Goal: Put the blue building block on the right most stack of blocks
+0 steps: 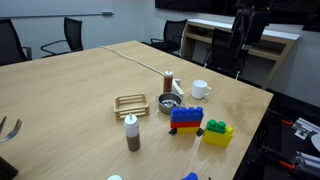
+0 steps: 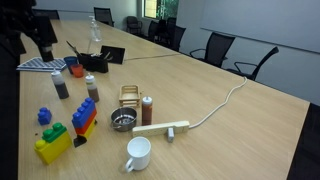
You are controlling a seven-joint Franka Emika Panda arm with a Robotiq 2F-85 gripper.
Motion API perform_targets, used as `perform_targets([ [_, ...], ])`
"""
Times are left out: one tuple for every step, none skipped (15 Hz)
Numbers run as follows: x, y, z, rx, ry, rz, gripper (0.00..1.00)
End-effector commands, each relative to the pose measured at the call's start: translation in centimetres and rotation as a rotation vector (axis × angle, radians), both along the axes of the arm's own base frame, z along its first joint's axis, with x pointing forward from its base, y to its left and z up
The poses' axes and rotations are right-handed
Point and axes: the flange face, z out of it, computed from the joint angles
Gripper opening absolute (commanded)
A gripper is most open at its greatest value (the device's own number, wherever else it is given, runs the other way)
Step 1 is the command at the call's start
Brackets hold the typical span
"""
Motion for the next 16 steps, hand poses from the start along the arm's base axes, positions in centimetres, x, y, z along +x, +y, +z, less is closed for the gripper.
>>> perform_targets([
  [0.1, 0.2, -0.2, -0.006, -0.003, 0.006, 1.00],
  [0.2, 0.3, -0.2, -0.007, -0.005, 0.007, 1.00],
  [0.2, 0.2, -0.1, -0.007, -0.008, 0.006, 1.00],
  [0.1, 0.2, 0.0, -0.007, -0.010, 0.006, 1.00],
  [0.1, 0.2, 0.0, -0.007, -0.010, 0.006, 1.00],
  [0.1, 0.2, 0.0, -0.007, -0.010, 0.006, 1.00],
  [0.2, 0.9, -0.2, -0.007, -0.018, 0.038, 1.00],
  [0.2, 1.7, -0.6, -0.023, -0.030, 0.062, 1.00],
  [0.4, 2.9, -1.6, -0.038, -0.038, 0.103, 1.00],
  [0.4, 4.2, -2.7, -0.053, -0.045, 0.144, 1.00],
  [0.5, 5.6, -3.7, -0.067, -0.060, 0.190, 1.00],
  [0.4, 7.2, -5.1, -0.084, -0.069, 0.240, 1.00],
  [0.4, 8.7, -6.3, -0.109, -0.081, 0.284, 1.00],
  [0.3, 10.1, -7.5, -0.114, -0.094, 0.328, 1.00],
  [0.3, 11.4, -8.7, -0.107, -0.107, 0.367, 1.00],
  [0.2, 12.5, -9.5, -0.096, -0.114, 0.397, 1.00],
])
